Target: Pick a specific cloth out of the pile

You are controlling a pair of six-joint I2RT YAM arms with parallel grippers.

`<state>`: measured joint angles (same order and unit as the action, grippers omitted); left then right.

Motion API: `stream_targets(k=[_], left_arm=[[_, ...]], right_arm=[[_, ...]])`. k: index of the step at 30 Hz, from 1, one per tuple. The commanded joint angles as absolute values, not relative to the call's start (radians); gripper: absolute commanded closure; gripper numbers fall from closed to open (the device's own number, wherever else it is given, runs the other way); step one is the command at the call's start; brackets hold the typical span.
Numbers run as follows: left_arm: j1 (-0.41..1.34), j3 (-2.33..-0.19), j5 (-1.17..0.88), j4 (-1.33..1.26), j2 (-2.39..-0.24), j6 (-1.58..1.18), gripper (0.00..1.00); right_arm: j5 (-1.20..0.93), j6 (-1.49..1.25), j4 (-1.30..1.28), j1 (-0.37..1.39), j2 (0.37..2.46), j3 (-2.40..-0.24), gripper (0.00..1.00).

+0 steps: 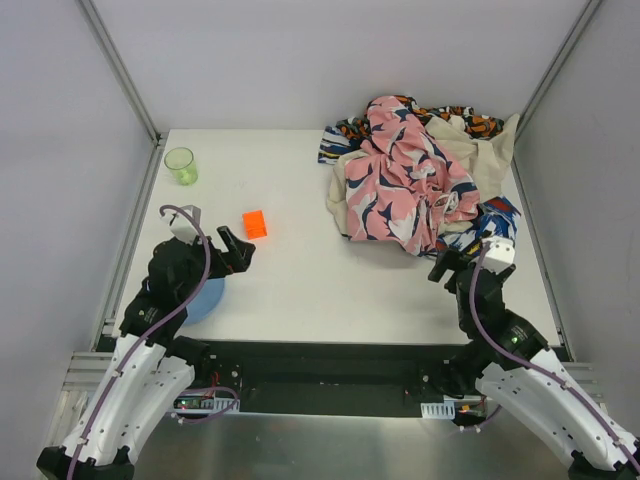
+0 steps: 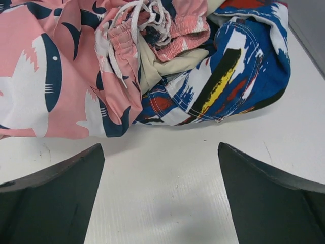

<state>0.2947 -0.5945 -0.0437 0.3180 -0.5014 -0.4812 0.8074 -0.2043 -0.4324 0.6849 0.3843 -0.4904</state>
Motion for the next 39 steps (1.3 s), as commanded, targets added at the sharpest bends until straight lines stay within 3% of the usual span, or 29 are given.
stream_targets(k=[1, 6, 9, 12, 15, 18, 20, 23, 27, 31, 39], left_arm=[[0.298, -0.591, -0.035, 0.282, -0.517, -0.466, 0.01], [0.298, -0.588, -0.049, 0.264, -0.532, -0.462, 0.01], [0.298, -0.577, -0.049, 0.258, -0.537, -0.46, 0.01], [0.298, -0.565, -0.049, 0.247, -0.54, -0.463, 0.01], [0.298, -0.555, -0.052, 0.233, -0.548, -0.463, 0.01], [0.296, -0.552, -0.04, 0.232, -0.554, -0.459, 0.01], [0.296, -0.548, -0.023, 0.232, -0.552, -0.46, 0.01], [0.296, -0.545, -0.008, 0.233, -0.548, -0.456, 0.01], [0.298, -0.543, -0.017, 0.232, -0.537, -0.449, 0.01], [0.296, -0.535, -0.008, 0.232, -0.529, -0.449, 0.01], [0.298, -0.529, 0.025, 0.232, -0.537, -0.453, 0.01]], right_arm=[[0.78, -0.082, -0.339, 0.684, 0.391, -0.522, 0.04], [0.432, 0.228, -0.147, 0.684, 0.394, -0.511, 0.04], [0.31, 0.452, -0.204, 0.687, 0.545, -0.622, 0.04], [0.298, 0.662, -0.287, 0.728, 0.792, -0.757, 0.04], [0.43, 0.793, -0.311, 0.811, 1.073, -0.933, 0.04], [0.602, 0.65, -0.395, 0.828, 1.325, -1.209, 0.05], [0.58, 0.51, -0.495, 0.827, 1.467, -1.395, 0.04], [0.492, 0.504, -0.491, 0.827, 1.598, -1.511, 0.04], [0.6, 0.532, -0.586, 0.798, 1.788, -1.666, 0.05], [0.44, 0.57, -0.664, 0.709, 1.873, -1.701, 0.04], [0.503, 0.825, -0.798, 0.505, 2.003, -1.664, 0.04]])
